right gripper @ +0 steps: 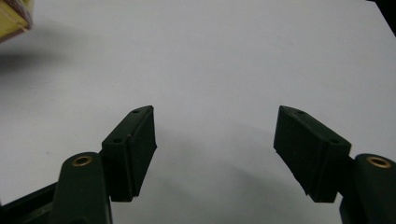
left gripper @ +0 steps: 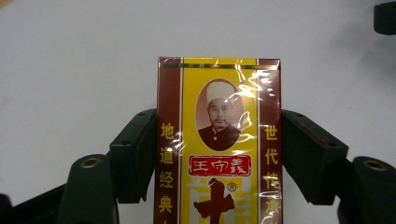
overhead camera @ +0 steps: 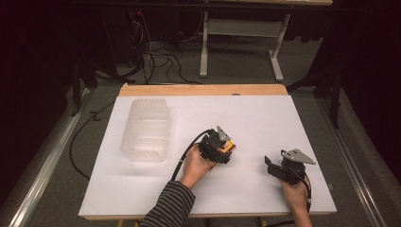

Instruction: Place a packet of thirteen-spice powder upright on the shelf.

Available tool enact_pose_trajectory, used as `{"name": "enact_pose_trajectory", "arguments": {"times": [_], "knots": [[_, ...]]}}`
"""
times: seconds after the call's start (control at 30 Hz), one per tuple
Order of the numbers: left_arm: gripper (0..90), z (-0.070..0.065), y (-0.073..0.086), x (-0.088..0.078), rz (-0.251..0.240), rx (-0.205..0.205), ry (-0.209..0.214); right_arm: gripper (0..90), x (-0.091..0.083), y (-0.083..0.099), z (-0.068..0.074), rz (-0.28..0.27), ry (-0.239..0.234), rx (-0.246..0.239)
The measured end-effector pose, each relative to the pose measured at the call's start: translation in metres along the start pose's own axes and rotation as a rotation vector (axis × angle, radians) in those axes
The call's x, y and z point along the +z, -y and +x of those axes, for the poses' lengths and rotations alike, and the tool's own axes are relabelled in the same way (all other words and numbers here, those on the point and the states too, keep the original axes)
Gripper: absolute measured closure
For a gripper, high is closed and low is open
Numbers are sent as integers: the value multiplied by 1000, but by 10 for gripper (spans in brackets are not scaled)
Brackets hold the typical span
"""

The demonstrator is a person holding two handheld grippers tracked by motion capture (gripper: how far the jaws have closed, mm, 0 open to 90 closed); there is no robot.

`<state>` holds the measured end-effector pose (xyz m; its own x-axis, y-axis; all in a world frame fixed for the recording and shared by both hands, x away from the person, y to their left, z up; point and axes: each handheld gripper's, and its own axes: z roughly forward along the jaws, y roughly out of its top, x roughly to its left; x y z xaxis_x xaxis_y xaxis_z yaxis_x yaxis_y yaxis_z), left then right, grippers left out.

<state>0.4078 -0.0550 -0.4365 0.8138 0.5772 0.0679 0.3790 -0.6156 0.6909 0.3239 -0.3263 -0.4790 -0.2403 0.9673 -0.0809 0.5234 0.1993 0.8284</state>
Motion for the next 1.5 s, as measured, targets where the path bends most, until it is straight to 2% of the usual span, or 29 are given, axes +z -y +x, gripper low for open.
{"name": "enact_pose_trajectory", "arguments": {"times": [0.33,0.57,0.83,1.07,1.37,1.5], "knots": [[329,2,4,-23,-73,-8,-35,300,0,0,0,0,0,0],[330,3,5,-35,-105,-6,-61,297,0,0,0,-2,2,5],[329,8,11,-51,-140,-30,-75,297,0,0,0,-2,2,3],[329,16,17,-66,-183,-80,-86,297,0,0,0,-2,3,-1],[329,27,27,-84,-210,-127,-109,297,-1,0,0,-4,3,2],[329,34,33,-94,-236,-167,-111,297,0,0,0,-2,3,-5]]}}
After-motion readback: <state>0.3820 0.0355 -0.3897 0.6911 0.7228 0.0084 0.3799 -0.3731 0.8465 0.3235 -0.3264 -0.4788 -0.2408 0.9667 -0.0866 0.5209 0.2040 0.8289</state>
